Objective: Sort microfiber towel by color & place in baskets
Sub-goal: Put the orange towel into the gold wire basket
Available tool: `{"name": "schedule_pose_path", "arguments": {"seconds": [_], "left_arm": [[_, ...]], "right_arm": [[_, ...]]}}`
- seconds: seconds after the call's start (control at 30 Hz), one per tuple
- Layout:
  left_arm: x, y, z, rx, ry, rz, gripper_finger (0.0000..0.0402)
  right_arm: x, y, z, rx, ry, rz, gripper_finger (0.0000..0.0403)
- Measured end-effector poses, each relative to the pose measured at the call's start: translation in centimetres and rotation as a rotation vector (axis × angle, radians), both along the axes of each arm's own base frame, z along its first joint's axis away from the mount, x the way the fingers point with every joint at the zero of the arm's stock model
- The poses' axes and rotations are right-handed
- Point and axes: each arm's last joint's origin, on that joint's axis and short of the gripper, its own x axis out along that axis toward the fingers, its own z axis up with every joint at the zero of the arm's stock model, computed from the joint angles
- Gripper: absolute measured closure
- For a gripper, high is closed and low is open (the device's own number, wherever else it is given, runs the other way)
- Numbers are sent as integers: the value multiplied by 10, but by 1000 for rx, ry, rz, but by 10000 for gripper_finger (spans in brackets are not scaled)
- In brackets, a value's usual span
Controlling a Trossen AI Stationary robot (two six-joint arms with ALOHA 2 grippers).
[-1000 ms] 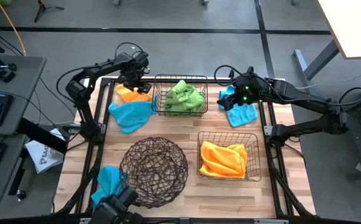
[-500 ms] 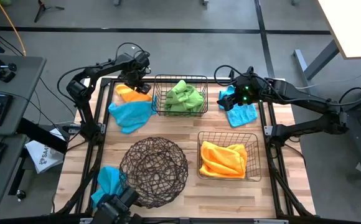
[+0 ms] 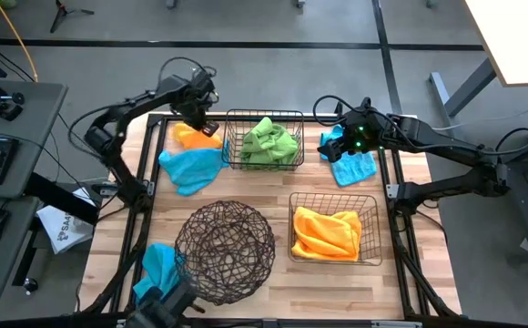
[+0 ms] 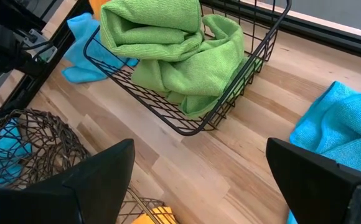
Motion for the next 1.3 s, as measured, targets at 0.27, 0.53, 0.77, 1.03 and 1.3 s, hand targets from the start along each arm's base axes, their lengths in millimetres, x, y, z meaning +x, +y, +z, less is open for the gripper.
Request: {"name": "schedule_pose_path", "arguments": {"seconds": [0.27,0.53,0.77,1.03,1.3], "left_arm": [[4,-24,37,89,-134,-187,401],[-3,-53,102,176,-478,-139,401],[-35,-93,200,435,-721,-135,401],[-35,-142,276,589,-961,-215,401],[36,-179,285,523,-1079,-386,401]], "right_arm": [[0,0,0,0,0,0,45],[0,0,0,-11,5,18,45],[0,0,0,-15,7,23,45],[-9,3,8,-107,-5,104,45],[-48,17,34,-226,-128,113,45]]}}
